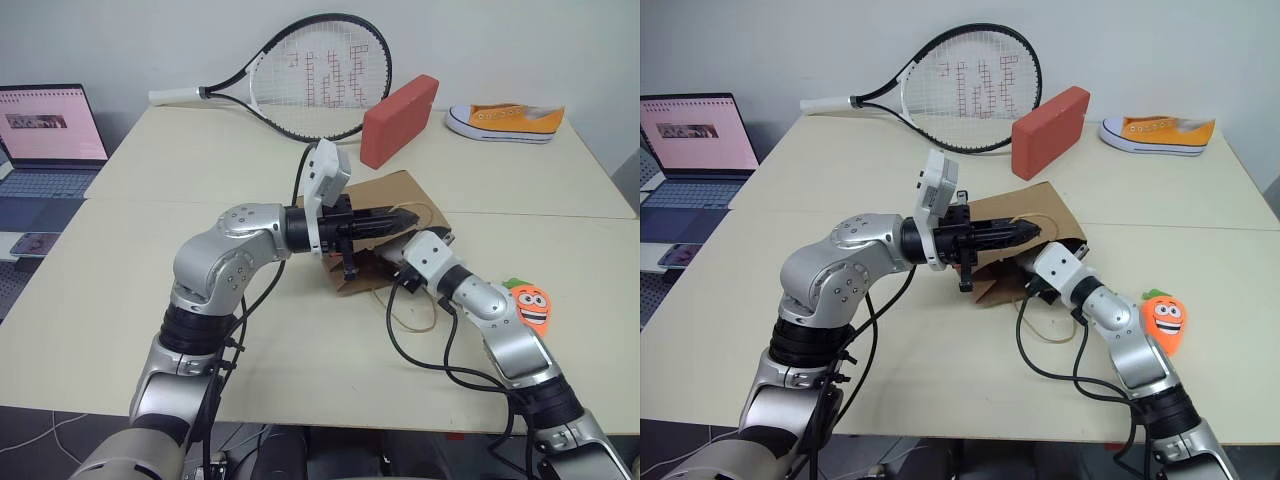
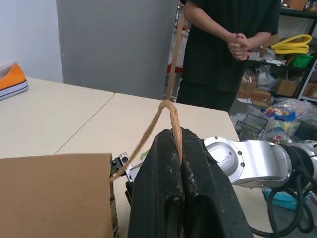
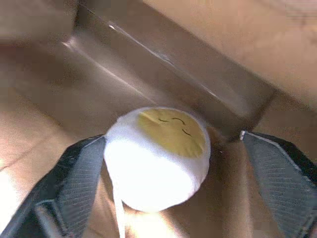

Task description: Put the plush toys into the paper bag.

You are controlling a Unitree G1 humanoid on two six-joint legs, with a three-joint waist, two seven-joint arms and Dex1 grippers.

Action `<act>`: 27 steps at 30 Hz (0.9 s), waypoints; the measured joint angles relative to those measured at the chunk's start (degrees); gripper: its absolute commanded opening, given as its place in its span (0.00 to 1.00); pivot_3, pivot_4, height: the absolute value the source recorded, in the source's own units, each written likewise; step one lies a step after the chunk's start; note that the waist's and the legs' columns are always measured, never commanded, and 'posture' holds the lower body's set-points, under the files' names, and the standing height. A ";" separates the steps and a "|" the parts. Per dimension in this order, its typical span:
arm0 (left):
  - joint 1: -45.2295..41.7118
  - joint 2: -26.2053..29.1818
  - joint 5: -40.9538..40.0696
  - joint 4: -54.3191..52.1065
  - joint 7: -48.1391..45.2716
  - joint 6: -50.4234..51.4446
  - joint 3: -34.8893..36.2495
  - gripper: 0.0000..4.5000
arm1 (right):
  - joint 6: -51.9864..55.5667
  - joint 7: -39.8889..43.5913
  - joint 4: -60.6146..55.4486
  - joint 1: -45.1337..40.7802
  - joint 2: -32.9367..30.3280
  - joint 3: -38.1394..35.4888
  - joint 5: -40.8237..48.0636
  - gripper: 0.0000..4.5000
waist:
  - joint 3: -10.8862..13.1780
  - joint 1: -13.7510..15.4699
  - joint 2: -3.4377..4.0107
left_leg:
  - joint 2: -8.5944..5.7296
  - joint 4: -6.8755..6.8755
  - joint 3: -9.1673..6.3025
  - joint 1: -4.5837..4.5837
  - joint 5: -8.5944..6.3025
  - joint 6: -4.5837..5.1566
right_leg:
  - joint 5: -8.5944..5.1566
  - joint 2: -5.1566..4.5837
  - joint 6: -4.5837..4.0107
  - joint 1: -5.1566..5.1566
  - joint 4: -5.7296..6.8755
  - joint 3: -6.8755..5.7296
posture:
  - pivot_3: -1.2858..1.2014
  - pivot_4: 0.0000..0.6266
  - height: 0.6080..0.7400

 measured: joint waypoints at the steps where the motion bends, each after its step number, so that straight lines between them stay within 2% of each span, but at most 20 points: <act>1: 0.03 -0.05 0.09 0.06 0.13 -0.02 -0.09 0.00 | 2.42 2.05 -3.31 1.33 -1.14 -0.89 2.02 1.00 | 0.00 0.02 0.00 | 0.00 0.00 -0.02 0.00 0.00 0.00 | 0.00 0.00 0.00 0.01 0.00 -0.02 | 0.52 0.24 1.00; 8: -0.02 -0.60 0.53 0.71 0.79 -0.29 -0.49 0.00 | 20.45 12.23 -21.83 7.57 -9.17 -11.28 17.34 1.00 | 0.00 0.14 0.00 | 0.00 0.02 -0.03 0.01 0.00 0.00 | -0.01 0.00 0.00 0.04 0.00 -0.03 | 0.52 0.24 1.00; 11: 0.01 -1.03 0.94 1.48 0.73 -0.76 -1.05 0.00 | 26.77 18.14 -28.54 13.64 -16.62 -20.42 25.61 1.00 | 0.00 0.36 0.00 | -0.01 0.01 -0.03 -0.01 -0.01 0.01 | -0.02 -0.01 -0.01 0.06 -0.03 -0.05 | 0.52 0.24 1.00; 13: 0.21 -0.97 1.30 1.89 0.72 -1.23 -1.07 0.00 | 28.87 20.09 -29.63 16.34 -19.40 -26.11 28.10 1.00 | 0.00 0.36 -0.01 | 0.00 0.03 -0.02 -0.01 -0.01 0.01 | -0.02 -0.01 -0.01 0.09 -0.06 -0.05 | 0.52 0.24 1.00; 16: 0.23 -1.21 1.37 1.95 0.54 -1.44 -1.44 0.00 | 30.81 21.36 -28.42 22.06 -22.09 -35.63 29.69 1.00 | 0.00 0.36 -0.01 | 0.00 0.05 0.00 0.01 -0.01 0.01 | -0.03 -0.01 -0.02 0.10 -0.04 -0.03 | 0.52 0.24 1.00; 19: 0.25 -1.40 1.38 1.94 0.51 -1.52 -1.47 0.00 | 31.15 19.44 -24.66 26.17 -21.79 -41.13 28.25 1.00 | 0.00 0.31 0.00 | 0.00 0.06 0.03 0.02 -0.01 0.01 | -0.10 -0.01 -0.14 0.10 -0.02 -0.02 | 0.52 0.24 1.00; 23: 0.34 -1.41 1.46 1.95 0.48 -1.57 -1.46 0.00 | 28.78 17.73 -18.94 31.72 -20.62 -42.81 25.67 1.00 | -0.01 0.17 0.00 | 0.00 0.06 0.08 0.03 -0.01 0.01 | -0.16 -0.01 -0.24 0.10 -0.02 0.02 | 0.52 0.24 1.00; 27: 0.34 -1.45 1.56 1.94 0.25 -1.59 -1.47 0.00 | 24.89 17.82 -12.29 32.59 -20.75 -42.29 24.28 1.00 | -0.01 0.08 0.00 | 0.00 0.10 0.14 0.04 -0.01 0.01 | -0.16 -0.01 -0.25 0.10 -0.02 0.07 | 0.52 0.24 1.00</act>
